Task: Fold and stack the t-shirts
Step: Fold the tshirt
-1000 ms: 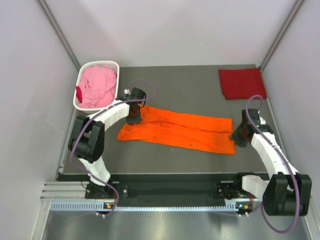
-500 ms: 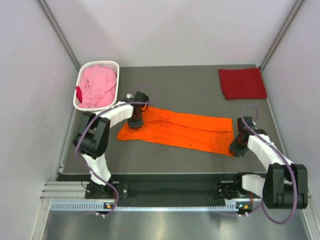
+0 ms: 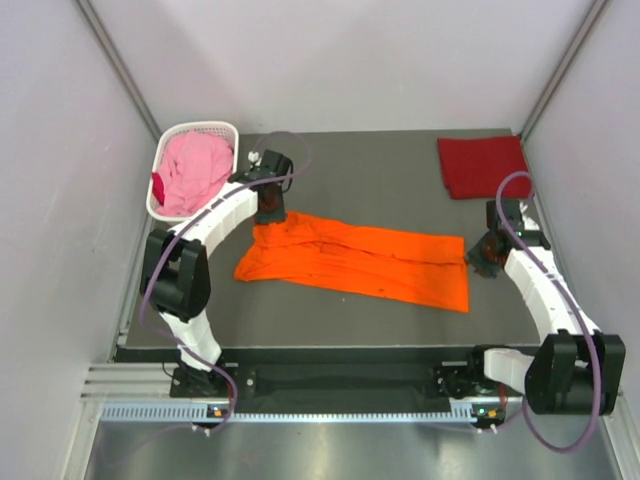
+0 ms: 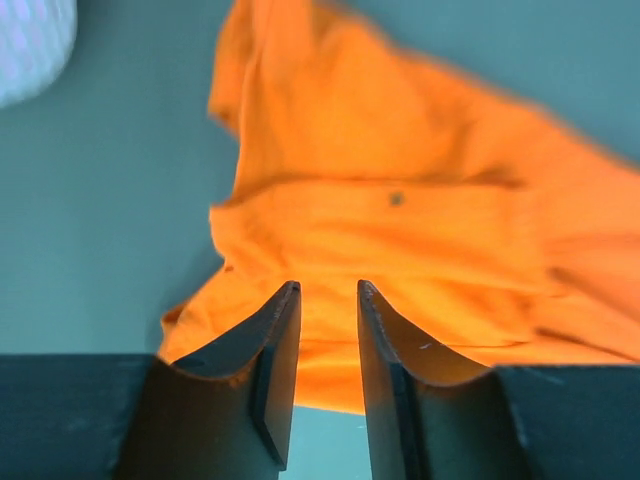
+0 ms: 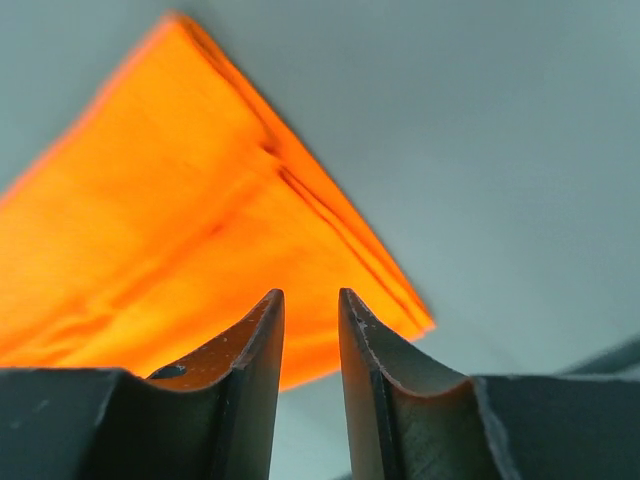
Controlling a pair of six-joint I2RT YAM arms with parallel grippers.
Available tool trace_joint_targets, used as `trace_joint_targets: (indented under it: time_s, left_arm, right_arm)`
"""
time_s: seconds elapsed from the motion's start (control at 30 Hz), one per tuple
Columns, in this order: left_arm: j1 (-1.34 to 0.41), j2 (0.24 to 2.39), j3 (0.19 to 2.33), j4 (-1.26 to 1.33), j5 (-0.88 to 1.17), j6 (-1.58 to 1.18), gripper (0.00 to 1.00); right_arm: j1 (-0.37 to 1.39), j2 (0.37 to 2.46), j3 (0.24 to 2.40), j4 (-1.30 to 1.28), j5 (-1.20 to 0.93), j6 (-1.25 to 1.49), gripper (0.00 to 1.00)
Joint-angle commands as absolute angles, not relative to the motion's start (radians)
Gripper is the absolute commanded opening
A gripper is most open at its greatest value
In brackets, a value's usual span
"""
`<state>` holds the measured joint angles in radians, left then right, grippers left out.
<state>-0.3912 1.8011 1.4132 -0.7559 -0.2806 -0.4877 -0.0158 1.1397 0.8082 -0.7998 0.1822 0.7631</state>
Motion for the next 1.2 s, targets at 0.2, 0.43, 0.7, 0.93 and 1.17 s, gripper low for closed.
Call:
trace_joint_targets:
  time_s: [0.2,0.43,0.7,0.93,1.17]
  left_arm:
    - [-0.368,1.836,1.474,-0.649,-0.054,-0.368,0.4]
    - [-0.368,1.942,1.5,-0.63,-0.035,-0.354,0.41]
    - [-0.367,2.034,1.485,-0.67,-0.1,-0.377,0.33]
    - [-0.368,2.02,1.44,-0.686,-0.135,-0.399,0.0]
    - [-0.38,1.91,1.434,-0.704,-0.193,-0.419,0.0]
  right_arm:
    - [-0.021,1.425,0.988,-0.699,0.179,0.819,0.29]
    - [-0.021,1.542,1.028,-0.649,0.138,0.854,0.28]
    - [-0.021,1.588,0.973,-0.617,0.196,0.839,0.24]
    - [-0.031,1.578,0.919,-0.571,0.276,0.802,0.0]
    - [-0.034,1.519,0.9,-0.52,0.292,0.766,0.0]
